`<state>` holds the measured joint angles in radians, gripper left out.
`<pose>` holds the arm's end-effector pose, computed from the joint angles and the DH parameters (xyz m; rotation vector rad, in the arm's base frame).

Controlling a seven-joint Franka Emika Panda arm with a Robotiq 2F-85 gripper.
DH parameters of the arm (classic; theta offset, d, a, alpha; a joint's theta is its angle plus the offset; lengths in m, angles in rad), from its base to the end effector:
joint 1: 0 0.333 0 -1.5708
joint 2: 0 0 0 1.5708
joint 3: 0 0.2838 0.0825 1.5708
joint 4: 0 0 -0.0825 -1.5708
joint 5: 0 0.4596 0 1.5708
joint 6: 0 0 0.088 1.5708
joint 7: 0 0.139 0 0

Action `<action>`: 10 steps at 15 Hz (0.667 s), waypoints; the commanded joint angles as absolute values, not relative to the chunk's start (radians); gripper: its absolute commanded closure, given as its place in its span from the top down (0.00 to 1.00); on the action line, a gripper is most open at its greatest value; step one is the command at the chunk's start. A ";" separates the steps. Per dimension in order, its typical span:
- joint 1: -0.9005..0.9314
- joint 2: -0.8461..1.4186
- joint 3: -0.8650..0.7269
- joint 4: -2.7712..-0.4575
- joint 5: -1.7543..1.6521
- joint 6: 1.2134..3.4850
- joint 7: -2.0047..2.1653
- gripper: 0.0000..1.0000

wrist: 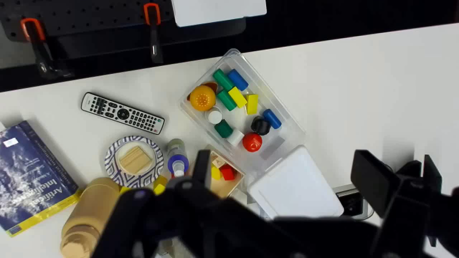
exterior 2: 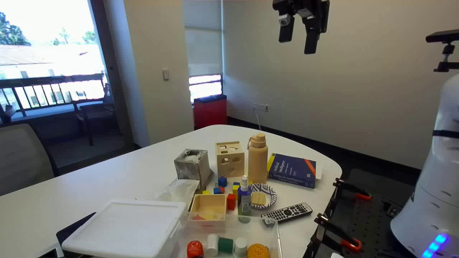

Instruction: Place the yellow block through the square part of the wooden object

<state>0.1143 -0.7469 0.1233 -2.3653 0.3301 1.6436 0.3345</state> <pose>0.4024 0.1438 0.5224 -2.8900 0.2159 0.0645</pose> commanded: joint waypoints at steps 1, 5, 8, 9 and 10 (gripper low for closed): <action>0.088 -0.748 0.140 -2.361 0.342 1.636 0.322 1.00; 0.088 -0.748 0.140 -2.361 0.342 1.636 0.322 1.00; 0.088 -0.748 0.140 -2.361 0.342 1.636 0.322 1.00; 0.076 -0.698 0.145 -2.343 0.346 1.669 0.335 1.00; 0.074 -0.656 0.141 -2.323 0.351 1.673 0.330 1.00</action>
<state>0.1089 -0.7434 0.1257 -2.3651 0.3302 1.6498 0.3340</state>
